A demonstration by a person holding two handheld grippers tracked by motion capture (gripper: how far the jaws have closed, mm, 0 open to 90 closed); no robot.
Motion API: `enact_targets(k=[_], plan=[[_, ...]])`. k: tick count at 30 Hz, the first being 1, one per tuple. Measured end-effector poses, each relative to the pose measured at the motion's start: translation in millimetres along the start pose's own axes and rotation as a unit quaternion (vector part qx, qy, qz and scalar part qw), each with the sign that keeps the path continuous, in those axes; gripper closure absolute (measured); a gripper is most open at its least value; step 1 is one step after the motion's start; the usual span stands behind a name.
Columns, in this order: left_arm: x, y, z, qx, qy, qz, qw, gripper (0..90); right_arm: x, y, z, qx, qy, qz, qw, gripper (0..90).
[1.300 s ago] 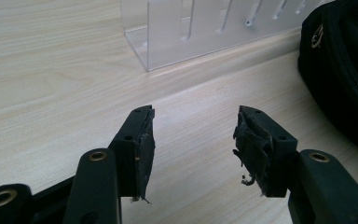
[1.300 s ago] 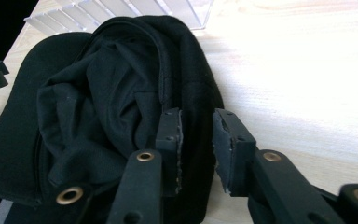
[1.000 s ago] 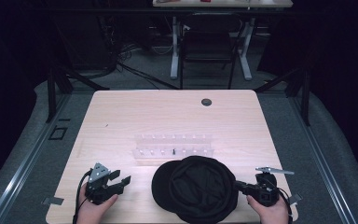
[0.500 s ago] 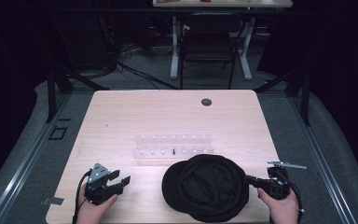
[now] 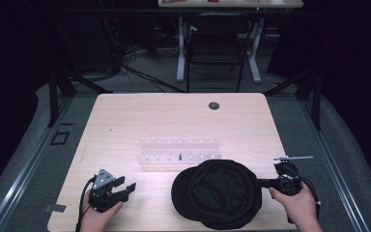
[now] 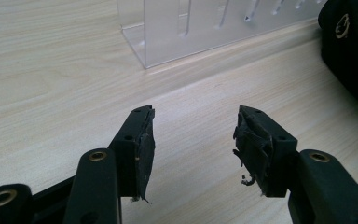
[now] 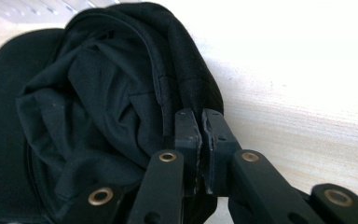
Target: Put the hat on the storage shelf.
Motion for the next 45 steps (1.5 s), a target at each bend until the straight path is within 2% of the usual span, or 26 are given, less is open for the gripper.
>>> enact_targets(k=[1,3,4,8,9,11,14,15,21,23,29,32,34,35,38,40,45], plan=[[-0.2,0.2,0.1,0.0,-0.002,-0.001,1.0,46.6,0.7,-0.8,0.2,0.001,-0.013,0.003,0.9999,85.3],[-0.2,0.2,0.5,0.0,-0.001,-0.001,1.0,46.6,1.0,-0.9,0.6,0.0,-0.016,0.005,0.9999,85.2],[-0.3,0.1,0.8,0.0,-0.001,0.001,1.0,46.6,1.0,0.0,1.3,-0.005,-0.026,0.001,0.9996,84.9],[-0.6,0.4,1.1,-0.001,-0.003,0.002,1.0,46.6,1.2,0.5,2.1,-0.014,-0.036,-0.006,0.9992,84.2],[-0.9,0.6,1.7,-0.001,-0.003,0.0,1.0,46.6,1.3,0.4,2.3,-0.019,-0.046,-0.014,0.9987,83.6],[-0.9,0.7,1.9,-0.001,-0.004,0.001,1.0,46.7,2.3,-0.9,3.6,-0.021,-0.042,-0.007,0.9989,83.4],[-1.1,1.3,2.0,-0.001,-0.005,-0.001,1.0,46.6,1.7,-2.2,4.7,-0.025,-0.067,-0.02,0.9972,82.1],[-1.1,1.3,2.0,-0.001,-0.005,0.0,1.0,46.6,1.2,-2.4,5.8,-0.031,-0.083,-0.028,0.9957,81.6],[-1.4,0.8,2.9,-0.001,-0.004,-0.001,1.0,46.7,2.1,-2.8,9.7,-0.036,-0.096,-0.024,0.9944,80.4],[-1.5,1.0,2.6,-0.002,-0.007,0.0,1.0,46.6,1.2,-1.2,10.6,-0.038,-0.115,-0.032,0.9921,80.2],[-1.4,0.8,3.1,0.0,-0.006,0.001,1.0,46.6,2.1,-1.6,16.9,-0.042,-0.136,-0.03,0.9893,80.7],[-1.3,0.7,2.8,0.0,-0.006,0.001,1.0,46.6,2.5,-1.9,20.2,-0.04,-0.138,-0.026,0.9894,80.5],[-1.2,0.5,2.7,-0.001,-0.004,0.0,1.0,46.6,2.1,-1.1,23.0,-0.038,-0.148,-0.024,0.988,79.9],[-1.2,0.5,2.7,-0.001,-0.004,0.0,1.0,46.6,1.7,0.4,22.5,-0.036,-0.159,-0.028,0.9862,79.7],[-1.5,0.1,2.8,-0.001,-0.005,0.0,1.0,46.6,1.1,0.7,24.8,-0.033,-0.159,-0.019,0.9865,79.3],[-1.4,0.7,2.9,-0.002,-0.006,0.0,1.0,46.6,-0.6,2.9,25.2,-0.03,-0.175,-0.022,0.9839,79.1],[-1.6,0.9,3.2,-0.001,-0.008,0.002,1.0,46.6,-0.7,2.0,28.9,-0.025,-0.17,-0.002,0.9851,80.1]])
Point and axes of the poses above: each handheld gripper's, and its own axes: z roughly forward along the jaws, x roughly out of its top, y roughly to its right, the point moved 8 cm from there along z, roughly forward along the jaws, and after that the axes turned 12 degrees about -x, right-handed, at the moved point
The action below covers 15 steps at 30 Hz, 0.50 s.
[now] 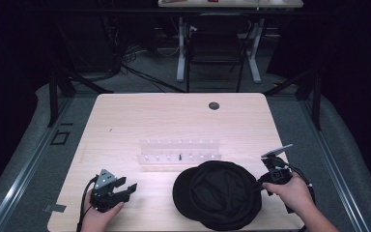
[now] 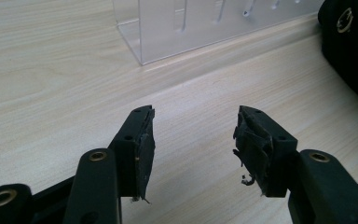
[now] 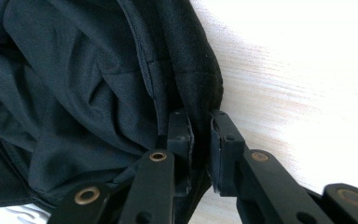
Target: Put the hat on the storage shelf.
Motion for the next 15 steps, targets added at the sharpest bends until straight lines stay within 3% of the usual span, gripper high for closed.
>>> enact_targets(k=[3,7,11,13,15], plan=[[-0.2,0.0,0.2,0.0,0.0,-0.002,1.0,46.6,-1.1,1.4,-0.3,-0.004,-0.015,-0.015,0.9998,81.7],[-0.2,0.0,0.3,0.0,0.0,-0.002,1.0,46.6,-0.9,-0.7,1.9,-0.012,-0.01,-0.011,0.9998,85.0],[-0.4,-0.1,0.0,0.0,-0.002,-0.002,1.0,46.6,-0.8,-2.9,0.3,-0.004,-0.012,-0.005,0.9999,86.5],[-0.1,-0.2,-0.1,0.001,0.001,-0.002,1.0,46.6,-1.6,-2.1,-2.8,0.002,-0.023,-0.017,0.9996,86.9],[-0.1,-0.2,0.0,0.001,0.001,-0.002,1.0,46.6,-1.3,-2.9,-3.6,0.001,-0.021,-0.013,0.9997,87.0]])
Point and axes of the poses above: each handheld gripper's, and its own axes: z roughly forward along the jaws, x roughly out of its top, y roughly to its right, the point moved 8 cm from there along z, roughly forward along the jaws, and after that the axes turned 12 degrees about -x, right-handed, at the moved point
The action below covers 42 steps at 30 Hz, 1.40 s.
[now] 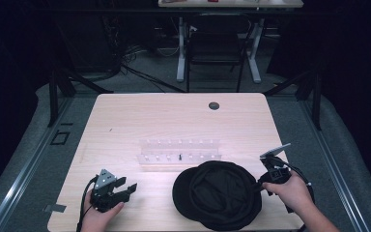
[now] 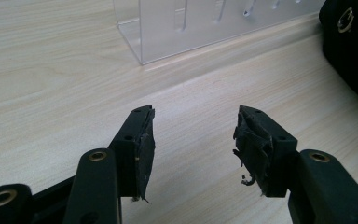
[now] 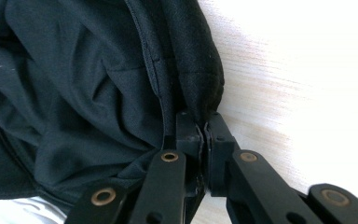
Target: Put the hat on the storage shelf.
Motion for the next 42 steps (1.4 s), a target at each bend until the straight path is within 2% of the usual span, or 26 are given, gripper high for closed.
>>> enact_targets(k=[7,8,12,14,15,17,19,20,21,24,26,27,30,31,32,33,38,41,42], plan=[[-0.2,0.2,0.3,-0.001,-0.002,0.0,1.0,46.6,-0.4,-2.3,-7.1,0.004,-0.009,-0.01,0.9999,87.4],[-0.2,0.3,0.4,-0.002,-0.002,0.0,1.0,46.6,0.6,-4.0,-7.3,0.006,-0.003,-0.003,1.0,87.3],[-0.2,0.3,0.5,-0.002,-0.002,0.001,1.0,46.6,-0.3,-2.6,-10.1,0.004,-0.027,-0.023,0.9994,86.3],[-0.2,0.3,0.4,-0.001,-0.002,0.001,1.0,46.7,1.2,-3.5,-8.7,0.007,-0.027,-0.014,0.9995,85.8],[-0.2,0.2,0.3,-0.001,-0.002,0.0,1.0,46.7,1.1,-0.9,-8.4,0.006,-0.04,-0.022,0.9989,85.6],[-0.1,0.1,0.3,-0.001,-0.001,0.0,1.0,46.6,2.1,-2.3,-7.4,0.011,-0.037,-0.014,0.9992,85.5],[-0.2,0.0,0.3,-0.001,-0.002,0.0,1.0,46.6,2.8,-1.7,-6.5,0.017,-0.049,-0.007,0.9986,86.2],[-0.2,0.1,0.4,-0.002,-0.001,0.0,1.0,46.6,2.3,-0.7,-6.8,0.015,-0.054,-0.012,0.9983,86.5],[-0.2,0.1,0.4,-0.002,-0.001,0.0,1.0,46.6,2.9,-2.0,-6.0,0.016,-0.051,-0.005,0.9986,86.7],[-0.1,0.1,0.5,-0.002,-0.002,0.001,1.0,46.6,3.2,-2.6,-6.2,0.015,-0.048,-0.005,0.9987,87.2],[-0.1,0.1,0.5,-0.002,-0.001,0.001,1.0,46.6,2.2,-1.2,-8.2,0.015,-0.055,-0.016,0.9982,87.5],[-0.1,0.1,0.5,-0.002,-0.001,0.001,1.0,46.6,3.0,-3.0,-8.1,0.02,-0.046,-0.006,0.9987,87.7],[-0.1,0.3,0.7,-0.001,-0.001,0.001,1.0,46.6,2.9,-3.5,-13.7,0.036,-0.044,-0.002,0.9983,88.0],[-0.1,0.5,0.7,-0.001,-0.001,0.001,1.0,46.6,3.8,-4.9,-13.7,0.04,-0.036,0.007,0.9985,88.0],[-0.1,0.5,0.7,-0.001,-0.001,0.001,1.0,46.7,3.8,-4.9,-13.7,0.04,-0.036,0.007,0.9985,88.0],[-0.1,0.4,0.7,-0.001,-0.001,0.001,1.0,46.7,4.2,-4.2,-19.6,0.05,-0.034,0.0,0.9982,88.1],[-0.1,0.6,0.8,-0.001,-0.001,0.001,1.0,46.6,6.1,-8.4,-31.4,0.074,-0.022,0.003,0.997,88.1],[-0.1,0.6,1.0,-0.001,-0.001,0.002,1.0,46.6,6.3,-10.0,-37.5,0.079,-0.022,-0.002,0.9966,88.2],[-0.1,0.5,1.2,-0.001,-0.001,0.002,1.0,46.6,7.0,-11.5,-38.8,0.08,-0.015,0.003,0.9967,88.1]])
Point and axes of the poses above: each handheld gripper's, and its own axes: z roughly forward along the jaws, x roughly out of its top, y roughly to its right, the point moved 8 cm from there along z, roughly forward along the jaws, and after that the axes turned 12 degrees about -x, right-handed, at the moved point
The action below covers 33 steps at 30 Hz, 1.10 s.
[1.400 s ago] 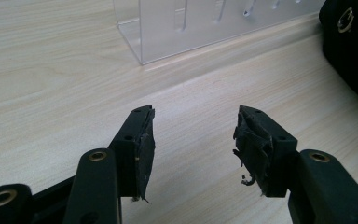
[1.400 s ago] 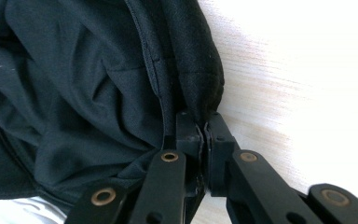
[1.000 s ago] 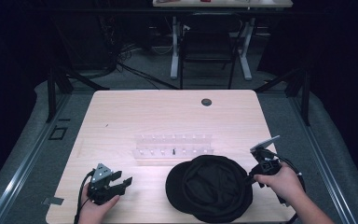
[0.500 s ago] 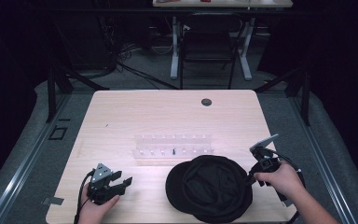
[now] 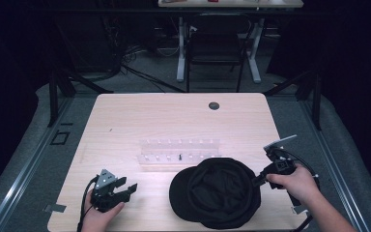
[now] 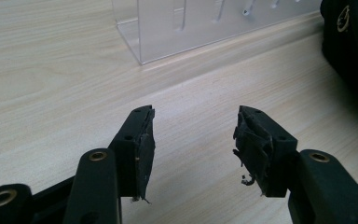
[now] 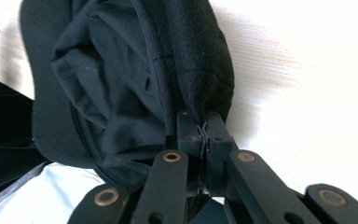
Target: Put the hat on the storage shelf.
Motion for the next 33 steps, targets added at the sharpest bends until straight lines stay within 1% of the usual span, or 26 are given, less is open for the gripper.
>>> enact_targets(k=[2,3,5,6,8,9,10,12,13,14,15,18,21,22,23,26,27,28,30,31,32,33], plan=[[-0.1,0.0,0.0,0.0,0.0,-0.001,1.0,46.7,0.7,-2.1,-1.7,0.004,0.004,0.003,1.0,88.1],[0.0,-0.3,-0.1,0.0,0.0,0.0,1.0,46.6,0.8,-4.7,-5.7,0.008,0.004,0.001,1.0,88.1],[0.0,-0.2,-0.1,0.0,0.0,0.0,1.0,46.6,0.7,-5.8,-7.6,0.009,0.005,-0.001,0.9999,88.1],[0.0,-0.2,-0.3,0.001,0.0,0.0,1.0,46.6,1.4,-8.1,-8.7,0.013,0.012,0.003,0.9998,88.1],[0.0,0.0,-0.4,0.0,0.001,-0.002,1.0,46.7,1.4,-10.8,-12.7,0.015,0.012,0.004,0.9998,88.0],[0.1,0.1,-0.5,0.0,0.001,-0.002,1.0,46.6,1.6,-13.6,-16.0,0.018,0.015,0.002,0.9997,88.0],[0.1,0.1,-0.5,0.0,0.001,-0.002,1.0,46.6,1.6,-13.6,-16.0,0.018,0.015,0.002,0.9997,88.0],[0.0,0.2,-0.4,0.0,0.001,-0.002,1.0,46.7,1.9,-19.3,-22.2,0.029,0.017,-0.004,0.9994,88.1],[0.0,0.2,-0.4,0.0,0.001,-0.002,1.0,46.7,1.9,-19.3,-22.2,0.029,0.017,-0.004,0.9994,88.1],[0.0,0.1,-0.4,0.0,0.001,-0.002,1.0,46.7,1.7,-20.6,-25.2,0.032,0.013,-0.012,0.9993,88.1],[0.1,0.0,-0.4,0.0,0.002,-0.001,1.0,46.6,2.9,-23.8,-26.9,0.034,0.022,-0.007,0.9991,88.0],[-0.1,0.0,-0.2,0.0,0.001,-0.001,1.0,46.7,3.9,-29.9,-32.2,0.046,0.027,-0.01,0.9985,88.0],[-0.1,0.0,-0.1,0.0,0.001,-0.002,1.0,46.6,4.0,-34.2,-36.3,0.052,0.024,-0.013,0.9983,88.0],[0.0,0.0,-0.1,0.0,0.002,-0.002,1.0,46.6,4.6,-36.4,-37.3,0.055,0.027,-0.011,0.9981,88.0],[0.0,0.0,-0.2,0.0,0.001,-0.002,1.0,46.7,4.3,-37.3,-39.3,0.056,0.023,-0.018,0.998,88.1],[0.1,-0.1,-0.4,0.001,0.002,-0.001,1.0,46.7,5.5,-44.2,-43.5,0.07,0.029,-0.01,0.9971,88.1],[0.1,0.0,-0.4,0.0,0.002,-0.002,1.0,46.7,5.2,-45.9,-45.6,0.075,0.025,-0.014,0.9968,88.1],[0.0,0.1,-0.4,0.0,0.001,-0.002,1.0,46.6,5.9,-49.1,-46.6,0.081,0.031,-0.012,0.9962,88.1],[0.0,0.1,-0.5,0.0,0.001,-0.001,1.0,46.7,6.1,-54.0,-50.0,0.091,0.031,-0.014,0.9953,88.1],[0.1,0.0,-0.5,0.001,0.002,-0.001,1.0,46.7,5.9,-55.6,-52.0,0.096,0.028,-0.024,0.9947,88.1],[0.2,0.0,-0.5,0.001,0.002,-0.001,1.0,46.7,6.8,-60.1,-53.6,0.104,0.033,-0.015,0.9939,88.1],[0.1,0.0,-0.5,0.001,0.002,-0.002,1.0,46.6,7.0,-61.9,-55.0,0.11,0.033,-0.018,0.9933,88.2]])
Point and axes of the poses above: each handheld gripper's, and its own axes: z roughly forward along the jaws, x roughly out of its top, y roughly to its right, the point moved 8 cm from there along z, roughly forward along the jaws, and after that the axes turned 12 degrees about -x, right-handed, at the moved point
